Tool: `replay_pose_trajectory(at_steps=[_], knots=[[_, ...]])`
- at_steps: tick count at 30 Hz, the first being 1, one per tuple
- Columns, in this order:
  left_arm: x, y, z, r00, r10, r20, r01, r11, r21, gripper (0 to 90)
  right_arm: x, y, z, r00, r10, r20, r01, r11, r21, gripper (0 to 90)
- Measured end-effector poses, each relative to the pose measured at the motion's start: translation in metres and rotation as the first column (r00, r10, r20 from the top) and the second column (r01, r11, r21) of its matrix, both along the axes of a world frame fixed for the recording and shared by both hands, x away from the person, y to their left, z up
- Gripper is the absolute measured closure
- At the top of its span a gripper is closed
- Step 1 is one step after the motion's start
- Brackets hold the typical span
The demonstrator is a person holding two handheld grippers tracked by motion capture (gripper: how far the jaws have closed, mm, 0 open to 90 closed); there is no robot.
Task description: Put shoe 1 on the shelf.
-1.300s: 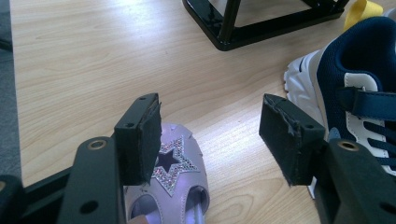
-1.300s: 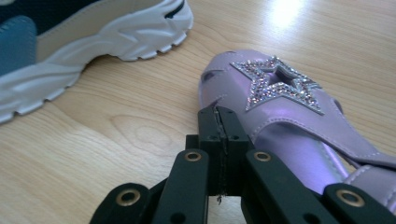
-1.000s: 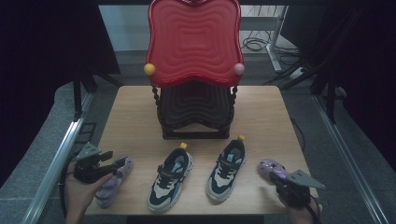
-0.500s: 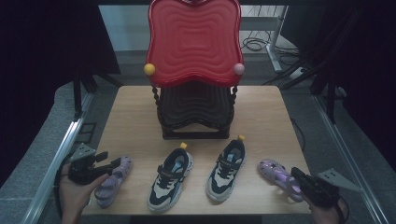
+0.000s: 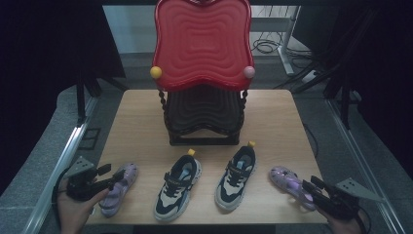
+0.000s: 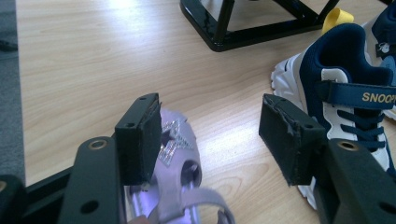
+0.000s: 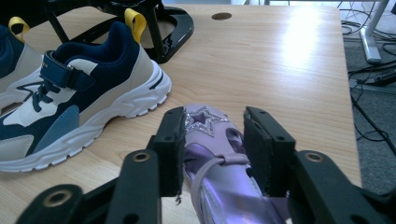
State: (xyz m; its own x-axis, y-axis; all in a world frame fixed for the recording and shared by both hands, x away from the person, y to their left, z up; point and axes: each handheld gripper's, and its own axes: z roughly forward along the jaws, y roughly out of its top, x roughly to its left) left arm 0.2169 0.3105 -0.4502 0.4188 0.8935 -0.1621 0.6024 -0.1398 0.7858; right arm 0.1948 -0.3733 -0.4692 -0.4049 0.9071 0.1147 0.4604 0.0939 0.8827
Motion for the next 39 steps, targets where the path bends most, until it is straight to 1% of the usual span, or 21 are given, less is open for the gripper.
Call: replay_pose_trajectory(at_steps=[4,6,10,13,16,20,22,25,27,29,30,31,34,36,38,39], knots=[[-0.006,0.004,-0.002,0.9999,-0.014,-0.003,0.014,0.9999,-0.003,42.6,-0.002,-0.004,-0.001,0.9999,-0.015,0.0,0.015,1.0,0.011,54.5],[-0.012,0.007,-0.004,0.9997,-0.023,0.001,0.023,0.9997,-0.012,42.5,-0.001,-0.003,-0.003,0.9998,-0.018,-0.008,0.018,1.0,0.011,53.7],[-0.024,0.013,-0.008,0.9999,-0.011,0.003,0.011,0.9995,-0.029,42.4,0.0,0.0,-0.004,0.9997,-0.017,-0.017,0.017,1.0,0.01,52.2],[-0.032,0.017,-0.013,0.9999,-0.007,-0.008,0.007,0.9992,-0.039,42.5,0.001,0.002,-0.005,0.9996,-0.021,-0.017,0.021,1.0,0.004,51.5],[-0.038,0.019,-0.019,0.9997,-0.008,-0.023,0.007,0.9994,-0.035,42.5,0.0,0.002,-0.005,0.9994,-0.024,-0.023,0.024,1.0,0.0,51.3],[-0.039,0.018,-0.024,0.9987,-0.019,-0.048,0.018,0.9997,-0.019,42.5,-0.002,0.0,-0.006,0.9986,-0.044,-0.028,0.044,0.999,0.008,50.9],[-0.039,0.017,-0.025,0.9983,-0.026,-0.053,0.025,0.9995,-0.017,42.6,-0.002,0.0,-0.005,0.9977,-0.06,-0.031,0.06,0.998,0.013,50.4],[-0.04,0.012,-0.029,0.9977,-0.036,-0.058,0.035,0.9992,-0.019,42.8,-0.002,0.001,-0.005,0.9978,-0.057,-0.033,0.057,0.998,0.01,50.1],[-0.039,0.007,-0.033,0.9965,-0.047,-0.07,0.047,0.9989,-0.007,42.8,-0.001,0.002,-0.005,0.9979,-0.055,-0.036,0.055,0.998,0.009,50.0],[-0.038,0.004,-0.036,0.9957,-0.046,-0.081,0.047,0.9989,0.004,43.1,-0.001,0.002,-0.006,0.9976,-0.056,-0.041,0.056,0.998,0.009,49.8],[-0.038,0.001,-0.037,0.996,-0.052,-0.073,0.052,0.9986,0.002,43.9,0.0,0.002,-0.007,0.9975,-0.057,-0.042,0.058,0.998,0.01,49.8],[-0.038,0.001,-0.037,0.9957,-0.055,-0.074,0.055,0.9985,0.0,44.8,0.0,0.002,-0.008,0.9974,-0.057,-0.044,0.057,0.998,0.009,49.8],[-0.038,0.0,-0.036,0.9967,-0.035,-0.073,0.037,0.999,0.024,48.0,0.0,0.002,-0.008,0.9972,-0.06,-0.044,0.06,0.998,0.008,49.8],[-0.04,0.0,-0.037,0.9963,-0.025,-0.082,0.027,0.9993,0.027,48.0,-0.001,0.002,-0.008,0.9971,-0.062,-0.045,0.062,0.998,0.01,49.7],[-0.043,-0.001,-0.037,0.9967,-0.014,-0.08,0.017,0.9991,0.038,48.1,-0.001,0.001,-0.008,0.9969,-0.065,-0.045,0.066,0.998,0.011,49.7],[-0.044,-0.001,-0.037,0.9965,-0.019,-0.081,0.023,0.999,0.038,48.1,-0.001,0.0,-0.008,0.9968,-0.067,-0.045,0.067,0.998,0.011,49.8]])
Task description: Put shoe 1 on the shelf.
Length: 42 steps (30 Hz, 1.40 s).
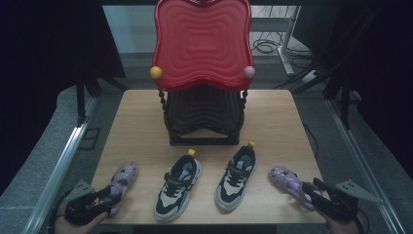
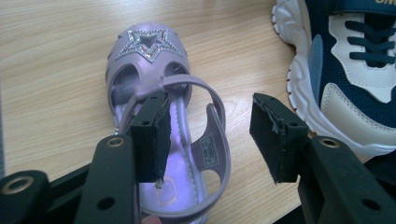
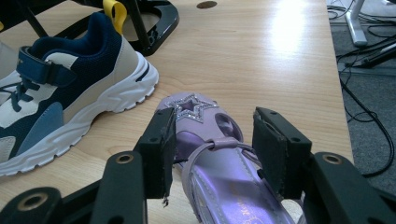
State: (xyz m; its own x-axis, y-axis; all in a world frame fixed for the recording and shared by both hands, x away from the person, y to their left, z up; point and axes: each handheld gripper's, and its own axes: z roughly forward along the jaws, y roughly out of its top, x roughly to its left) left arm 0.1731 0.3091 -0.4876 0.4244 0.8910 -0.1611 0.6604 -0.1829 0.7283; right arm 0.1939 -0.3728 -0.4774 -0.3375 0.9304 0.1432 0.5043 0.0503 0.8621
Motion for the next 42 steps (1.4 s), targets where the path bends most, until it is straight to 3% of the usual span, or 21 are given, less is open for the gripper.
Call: replay_pose_trajectory(at_steps=[6,12,20,23,28,32,36,42], knots=[[0.006,-0.005,-0.007,0.9993,0.0,-0.036,0.0,0.9997,0.024,51.9,0.0,0.001,-0.001,1.0,0.004,-0.007,-0.004,1.0,0.002,49.7],[0.012,-0.01,-0.012,0.9979,-0.024,-0.061,0.027,0.9986,0.045,66.3,0.001,0.001,-0.002,0.9999,-0.001,-0.011,0.001,1.0,0.001,49.7],[0.014,-0.01,-0.015,0.9959,-0.04,-0.081,0.043,0.9985,0.034,81.3,0.002,0.001,-0.004,0.9998,-0.003,-0.017,0.003,1.0,-0.002,49.7],[0.014,-0.008,-0.015,0.9959,-0.041,-0.08,0.044,0.9985,0.033,82.7,0.001,0.0,-0.003,0.9998,0.006,-0.018,-0.007,1.0,-0.009,49.7],[0.014,-0.006,-0.016,0.9958,-0.043,-0.082,0.044,0.9989,0.015,82.8,-0.003,-0.004,0.003,0.9936,0.103,-0.045,-0.105,0.994,-0.043,48.5],[0.015,-0.007,-0.016,0.9956,-0.044,-0.083,0.046,0.9988,0.016,82.8,-0.003,-0.007,-0.002,0.9927,0.1,-0.067,-0.102,0.994,-0.035,49.6],[0.015,-0.006,-0.017,0.9953,-0.043,-0.086,0.043,0.999,0.005,82.8,-0.001,-0.008,-0.01,0.986,0.128,-0.108,-0.132,0.991,-0.033,51.4],[0.016,-0.005,-0.017,0.9946,-0.047,-0.092,0.047,0.9989,0.001,82.9,0.005,-0.005,-0.021,0.9721,0.185,-0.145,-0.192,0.981,-0.039,62.3]])
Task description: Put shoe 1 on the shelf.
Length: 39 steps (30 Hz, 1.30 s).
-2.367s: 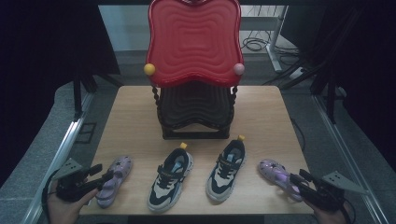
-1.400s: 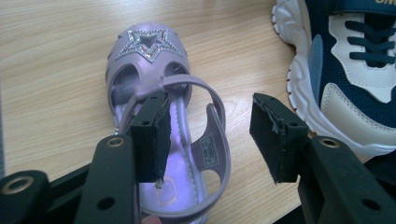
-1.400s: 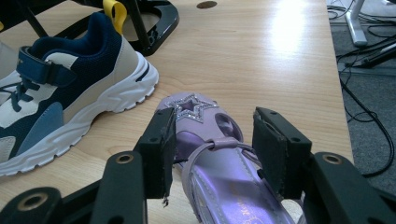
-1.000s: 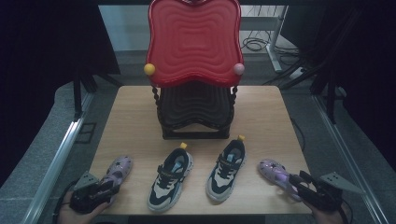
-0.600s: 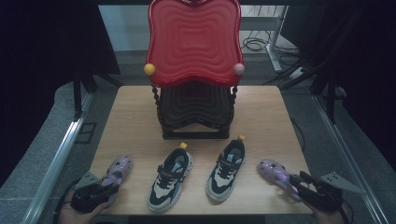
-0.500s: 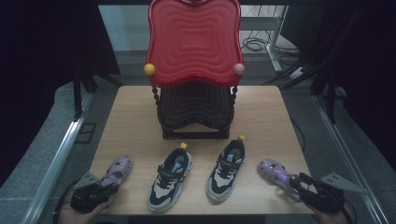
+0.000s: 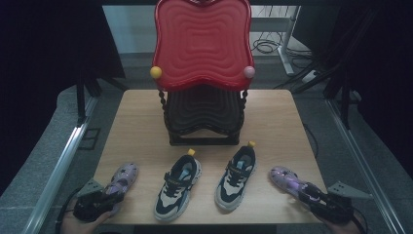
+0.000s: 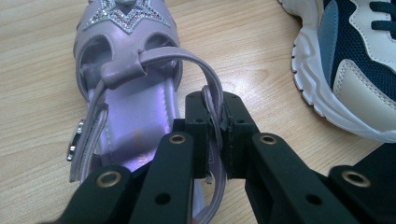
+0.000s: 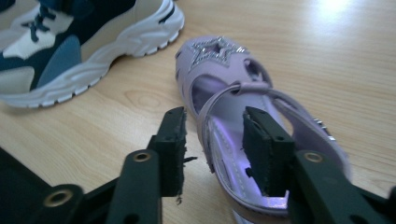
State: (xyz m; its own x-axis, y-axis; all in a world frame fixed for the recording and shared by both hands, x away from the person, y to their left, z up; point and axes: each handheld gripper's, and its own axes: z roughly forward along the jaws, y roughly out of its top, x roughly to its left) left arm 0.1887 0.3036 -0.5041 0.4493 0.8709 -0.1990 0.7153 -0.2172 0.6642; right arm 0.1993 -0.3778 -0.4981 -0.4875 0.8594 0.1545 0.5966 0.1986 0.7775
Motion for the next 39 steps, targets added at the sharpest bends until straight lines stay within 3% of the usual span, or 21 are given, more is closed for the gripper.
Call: replay_pose_trajectory(at_steps=[9,20,24,34,39], knots=[[0.0,0.0,0.0,1.0,0.001,-0.001,-0.001,1.0,-0.005,82.8,0.007,0.008,-0.005,0.9977,0.044,-0.051,-0.046,0.998,-0.04,76.3],[0.0,0.001,-0.001,1.0,-0.001,-0.002,0.001,0.9999,-0.015,82.8,0.008,0.01,-0.005,0.9975,0.055,-0.045,-0.057,0.998,-0.039,84.3],[-0.001,0.002,0.0,0.9999,0.006,0.009,-0.006,0.9999,-0.016,83.1,0.007,0.01,-0.005,0.9981,0.05,-0.037,-0.051,0.998,-0.038,84.8],[-0.001,0.013,0.007,0.9979,0.043,0.048,-0.039,0.9969,-0.068,85.5,0.007,0.009,-0.003,0.9995,0.031,-0.008,-0.031,0.999,-0.017,85.0],[-0.004,0.019,0.016,0.9935,0.058,0.098,-0.048,0.9937,-0.101,85.7,0.006,0.008,0.0,0.9998,0.011,0.018,-0.011,1.0,-0.002,85.0]])
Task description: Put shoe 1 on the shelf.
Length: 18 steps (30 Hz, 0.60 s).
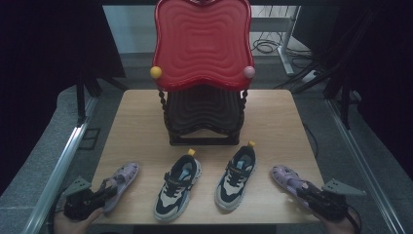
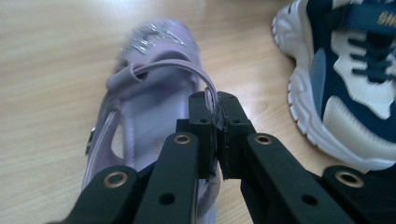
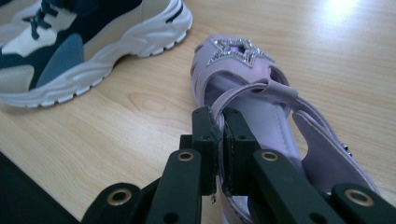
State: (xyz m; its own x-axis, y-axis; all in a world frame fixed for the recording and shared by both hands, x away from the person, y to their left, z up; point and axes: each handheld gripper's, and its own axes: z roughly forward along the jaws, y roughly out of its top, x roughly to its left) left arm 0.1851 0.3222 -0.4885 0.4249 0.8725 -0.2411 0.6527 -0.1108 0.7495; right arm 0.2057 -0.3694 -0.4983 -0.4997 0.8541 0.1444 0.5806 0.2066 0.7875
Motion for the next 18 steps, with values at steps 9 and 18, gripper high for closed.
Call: replay_pose_trajectory(at_steps=[9,18], knots=[[0.004,0.003,0.005,0.9998,0.004,0.02,-0.003,0.9993,-0.036,85.8,-0.001,-0.002,0.004,0.9995,-0.024,0.022,0.023,0.999,0.041,85.0],[0.004,0.008,0.013,0.999,0.014,0.043,-0.011,0.9985,-0.054,85.9,-0.001,0.0,0.011,0.9982,-0.029,0.052,0.026,0.998,0.056,85.0]])
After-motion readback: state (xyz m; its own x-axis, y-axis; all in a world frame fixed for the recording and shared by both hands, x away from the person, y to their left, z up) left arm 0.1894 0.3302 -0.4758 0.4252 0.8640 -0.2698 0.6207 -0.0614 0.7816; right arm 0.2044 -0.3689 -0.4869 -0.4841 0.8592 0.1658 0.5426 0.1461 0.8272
